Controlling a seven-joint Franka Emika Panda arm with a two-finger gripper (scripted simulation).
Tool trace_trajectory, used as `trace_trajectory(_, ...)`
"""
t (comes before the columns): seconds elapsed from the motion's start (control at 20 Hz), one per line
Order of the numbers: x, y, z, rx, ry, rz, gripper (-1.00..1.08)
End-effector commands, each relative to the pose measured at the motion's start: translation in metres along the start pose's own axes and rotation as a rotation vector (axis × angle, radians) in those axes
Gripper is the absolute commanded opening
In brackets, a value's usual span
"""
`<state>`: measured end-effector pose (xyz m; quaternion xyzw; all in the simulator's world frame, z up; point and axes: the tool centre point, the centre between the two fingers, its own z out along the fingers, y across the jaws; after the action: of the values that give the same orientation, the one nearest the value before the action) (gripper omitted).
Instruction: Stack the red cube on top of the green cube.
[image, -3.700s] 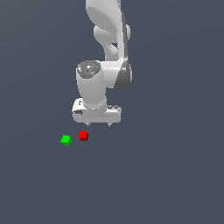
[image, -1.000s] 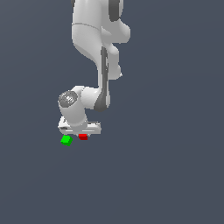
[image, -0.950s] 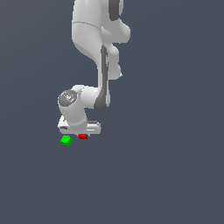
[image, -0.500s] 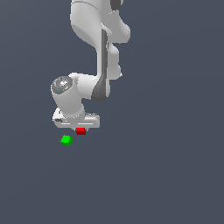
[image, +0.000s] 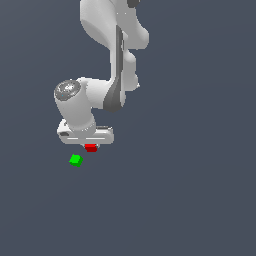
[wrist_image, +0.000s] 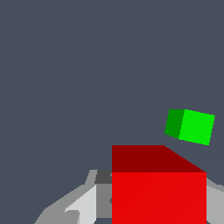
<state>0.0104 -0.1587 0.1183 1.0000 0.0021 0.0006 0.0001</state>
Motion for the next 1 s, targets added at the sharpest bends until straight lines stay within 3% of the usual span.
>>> trace_trajectory(0.0, 0.000, 0.002, 0.001, 0.000, 0.000, 0.000, -1.00)
trace_trajectory(0.95, 0.023, 0.083, 0.052, 0.000, -0.001, 0.000, -1.00)
